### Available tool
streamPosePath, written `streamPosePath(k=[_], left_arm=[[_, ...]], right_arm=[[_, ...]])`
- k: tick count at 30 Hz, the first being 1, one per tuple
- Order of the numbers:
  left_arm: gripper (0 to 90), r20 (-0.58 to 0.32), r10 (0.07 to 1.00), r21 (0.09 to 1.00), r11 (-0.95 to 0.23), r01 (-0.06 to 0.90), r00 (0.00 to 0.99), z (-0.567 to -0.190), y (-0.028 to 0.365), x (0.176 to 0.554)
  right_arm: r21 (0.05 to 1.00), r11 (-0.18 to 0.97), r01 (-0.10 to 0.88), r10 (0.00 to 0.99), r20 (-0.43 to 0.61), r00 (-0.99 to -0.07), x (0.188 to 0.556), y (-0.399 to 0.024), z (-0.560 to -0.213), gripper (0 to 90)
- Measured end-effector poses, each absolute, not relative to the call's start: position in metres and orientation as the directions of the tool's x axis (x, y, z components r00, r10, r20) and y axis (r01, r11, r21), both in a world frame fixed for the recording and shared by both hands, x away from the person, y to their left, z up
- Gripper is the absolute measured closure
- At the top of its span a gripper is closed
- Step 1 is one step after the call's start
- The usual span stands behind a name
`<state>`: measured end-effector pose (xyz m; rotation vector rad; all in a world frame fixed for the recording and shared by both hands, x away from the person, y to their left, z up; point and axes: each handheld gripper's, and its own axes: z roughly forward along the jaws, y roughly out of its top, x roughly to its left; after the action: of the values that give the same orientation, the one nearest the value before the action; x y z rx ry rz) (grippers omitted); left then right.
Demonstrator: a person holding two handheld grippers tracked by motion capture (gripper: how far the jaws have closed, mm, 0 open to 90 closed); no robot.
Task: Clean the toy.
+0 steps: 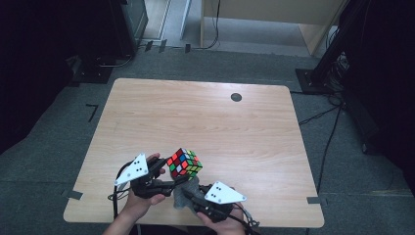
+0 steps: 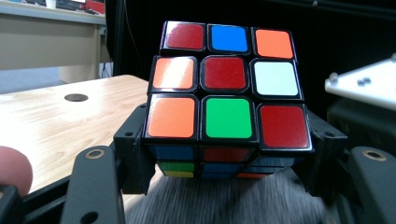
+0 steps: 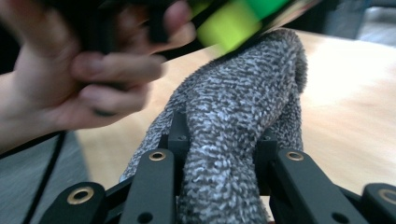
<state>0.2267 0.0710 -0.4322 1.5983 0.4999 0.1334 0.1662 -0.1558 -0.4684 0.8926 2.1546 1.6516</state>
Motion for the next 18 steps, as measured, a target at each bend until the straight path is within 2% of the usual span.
streamPosePath(k=[4, 7, 11, 15, 18], left_arm=[[34.0, -0.174, 0.4, 0.974, -0.068, 0.218, 0.9, -0.437, 0.061, 0.223], [34.0, -0.179, 0.407, 0.971, -0.073, 0.227, 0.896, -0.439, 0.059, 0.223], [34.0, -0.184, 0.426, 0.972, -0.058, 0.229, 0.886, -0.439, 0.064, 0.226], [34.0, -0.196, 0.443, 0.972, -0.033, 0.234, 0.875, -0.436, 0.072, 0.23], [34.0, -0.204, 0.452, 0.969, -0.031, 0.244, 0.868, -0.437, 0.077, 0.233]], right_arm=[[0.943, 0.143, 0.3, 0.588, 0.163, -0.792, 0.162, -0.142, -0.468, 70.0], [0.943, 0.106, 0.314, 0.574, 0.2, -0.794, 0.16, -0.14, -0.467, 70.2], [0.929, 0.035, 0.368, 0.602, 0.274, -0.75, 0.165, -0.151, -0.47, 70.5], [0.926, 0.071, 0.371, 0.661, 0.235, -0.713, 0.171, -0.164, -0.477, 69.8], [0.918, 0.078, 0.39, 0.73, 0.213, -0.649, 0.178, -0.178, -0.479, 69.1]])
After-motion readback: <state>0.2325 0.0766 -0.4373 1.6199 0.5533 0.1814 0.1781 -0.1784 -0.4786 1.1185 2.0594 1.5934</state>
